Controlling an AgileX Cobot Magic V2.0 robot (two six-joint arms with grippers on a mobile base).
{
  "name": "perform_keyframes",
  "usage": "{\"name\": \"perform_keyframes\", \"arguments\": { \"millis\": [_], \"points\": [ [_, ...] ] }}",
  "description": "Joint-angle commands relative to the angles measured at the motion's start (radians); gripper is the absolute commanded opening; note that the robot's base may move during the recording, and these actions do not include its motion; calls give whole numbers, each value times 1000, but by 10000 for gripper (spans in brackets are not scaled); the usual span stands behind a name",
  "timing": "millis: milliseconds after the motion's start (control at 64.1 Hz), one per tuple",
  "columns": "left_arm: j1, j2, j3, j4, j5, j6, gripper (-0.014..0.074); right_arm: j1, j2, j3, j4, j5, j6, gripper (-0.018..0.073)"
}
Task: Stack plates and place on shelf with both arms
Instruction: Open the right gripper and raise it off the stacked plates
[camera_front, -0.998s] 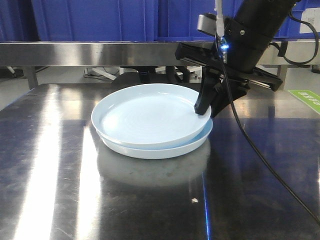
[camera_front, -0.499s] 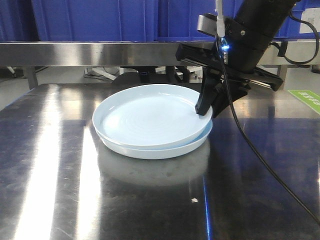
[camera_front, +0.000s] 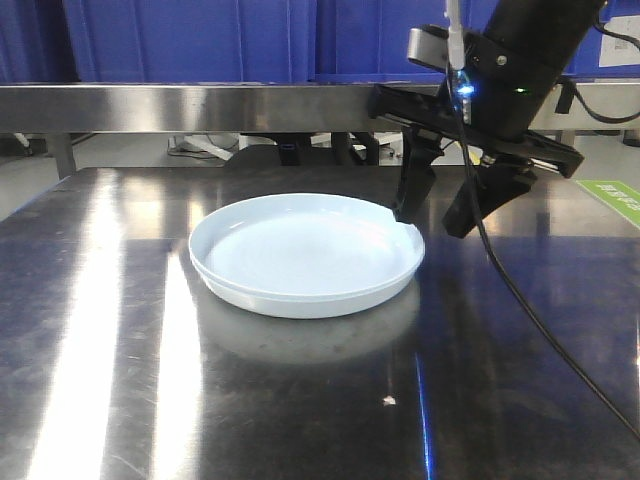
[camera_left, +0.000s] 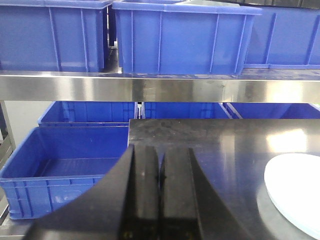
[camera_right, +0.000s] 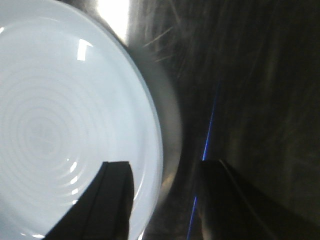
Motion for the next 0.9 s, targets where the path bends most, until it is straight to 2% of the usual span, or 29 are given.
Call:
{"name": "perform_keyframes", "arguments": {
  "millis": [0,889],
  "points": [
    [2,9,-34,-15,-82,-11,80,-5,-61,-32,7,-11,0,442],
    [2,9,-34,-15,-82,-11,80,-3,-23,-32,12,-23,0,442]
  ]
}}
